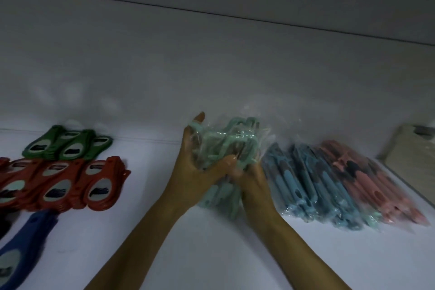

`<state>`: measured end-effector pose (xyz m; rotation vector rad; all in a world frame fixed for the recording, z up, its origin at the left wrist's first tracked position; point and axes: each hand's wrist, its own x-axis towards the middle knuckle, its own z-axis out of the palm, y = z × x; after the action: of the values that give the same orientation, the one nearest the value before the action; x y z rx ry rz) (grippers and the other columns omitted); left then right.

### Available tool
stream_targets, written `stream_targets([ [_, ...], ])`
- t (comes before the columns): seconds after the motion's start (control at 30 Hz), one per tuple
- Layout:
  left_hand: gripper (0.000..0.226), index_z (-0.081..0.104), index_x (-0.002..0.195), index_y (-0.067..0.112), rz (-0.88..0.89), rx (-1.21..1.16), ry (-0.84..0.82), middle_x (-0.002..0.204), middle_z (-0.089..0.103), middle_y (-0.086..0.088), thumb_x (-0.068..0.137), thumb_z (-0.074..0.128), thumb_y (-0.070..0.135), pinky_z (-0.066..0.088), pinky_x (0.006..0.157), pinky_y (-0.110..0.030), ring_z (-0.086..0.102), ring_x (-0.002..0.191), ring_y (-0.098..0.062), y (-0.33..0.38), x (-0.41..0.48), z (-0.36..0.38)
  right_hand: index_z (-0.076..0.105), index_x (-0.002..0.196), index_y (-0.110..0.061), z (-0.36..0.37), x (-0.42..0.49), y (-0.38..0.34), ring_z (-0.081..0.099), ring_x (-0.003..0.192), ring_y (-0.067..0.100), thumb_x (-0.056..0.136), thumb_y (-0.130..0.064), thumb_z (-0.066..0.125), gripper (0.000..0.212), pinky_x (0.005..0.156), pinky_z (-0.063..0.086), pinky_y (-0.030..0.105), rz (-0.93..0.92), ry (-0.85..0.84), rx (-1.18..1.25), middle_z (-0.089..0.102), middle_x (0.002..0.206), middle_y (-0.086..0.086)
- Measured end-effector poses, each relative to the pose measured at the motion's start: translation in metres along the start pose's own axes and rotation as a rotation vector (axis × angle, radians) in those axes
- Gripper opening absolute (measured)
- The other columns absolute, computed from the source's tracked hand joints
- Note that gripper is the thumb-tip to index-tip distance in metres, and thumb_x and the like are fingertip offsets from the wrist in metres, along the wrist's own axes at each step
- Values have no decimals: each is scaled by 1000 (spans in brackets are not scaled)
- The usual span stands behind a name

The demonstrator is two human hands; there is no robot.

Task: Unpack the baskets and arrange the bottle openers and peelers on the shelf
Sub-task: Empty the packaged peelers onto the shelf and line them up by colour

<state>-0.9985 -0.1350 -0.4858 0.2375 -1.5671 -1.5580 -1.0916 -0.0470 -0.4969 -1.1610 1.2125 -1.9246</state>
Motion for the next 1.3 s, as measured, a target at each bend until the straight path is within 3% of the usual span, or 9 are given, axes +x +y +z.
stream_targets([
  [0.2,112,3,152,22,-84,63,37,146,39,-17,68,66,60,55,87,-45,55,121,-30,-10,-2,13,62,121,-15,17,3,-1,66,105,14,82,-63,38,66,84,56,28,-2,173,96,69,115,2],
  [0.27,133,13,148,2,-116,129,-37,131,46,-29,55,60,84,57,71,-38,60,106,-25,-9,-1,14,53,129,-14,21,1,4,63,108,8,84,-66,39,70,86,54,24,-91,212,-28,66,119,-3],
  [0.37,131,24,146,4,-126,192,-107,120,58,-7,53,48,92,52,74,-13,65,100,-5,-9,5,12,39,140,-11,20,-1,12,54,120,1,85,-66,42,77,99,46,21,-98,133,-30,53,135,-3],
  [0.53,94,56,122,22,-148,415,-59,99,69,2,63,32,91,55,77,-32,68,91,-15,-1,2,8,50,129,-11,19,12,12,63,108,11,90,-55,39,60,90,52,30,-17,99,-69,66,116,0],
  [0.63,68,61,99,32,-182,681,102,78,68,12,76,22,82,51,65,-20,66,68,-1,6,12,1,58,118,-20,28,31,14,68,98,12,91,-61,34,55,87,54,34,106,165,-181,70,105,-1],
  [0.83,57,64,110,13,-677,118,180,107,69,-13,91,41,62,52,89,-34,67,96,-24,6,49,-30,57,127,-16,52,78,22,62,110,23,97,-59,29,59,101,46,40,481,46,-324,63,124,10],
  [0.93,67,53,131,9,-771,151,194,127,60,-15,93,37,62,44,103,-43,60,111,-32,-9,50,-58,38,144,-13,44,79,28,46,130,26,98,-56,29,64,112,34,41,534,28,-471,44,146,8],
  [1.03,74,22,150,17,-779,266,236,145,43,-8,92,39,61,41,106,-44,52,122,-31,-22,48,-74,32,148,-18,31,62,38,46,128,22,102,-45,30,53,112,33,37,447,23,-522,41,148,2],
  [1.3,55,20,150,11,-658,162,258,154,26,-12,99,38,20,33,112,-45,37,135,-30,-35,40,-52,38,142,-14,61,58,56,51,125,24,101,-26,37,43,110,38,36,448,20,-460,45,144,9],
])
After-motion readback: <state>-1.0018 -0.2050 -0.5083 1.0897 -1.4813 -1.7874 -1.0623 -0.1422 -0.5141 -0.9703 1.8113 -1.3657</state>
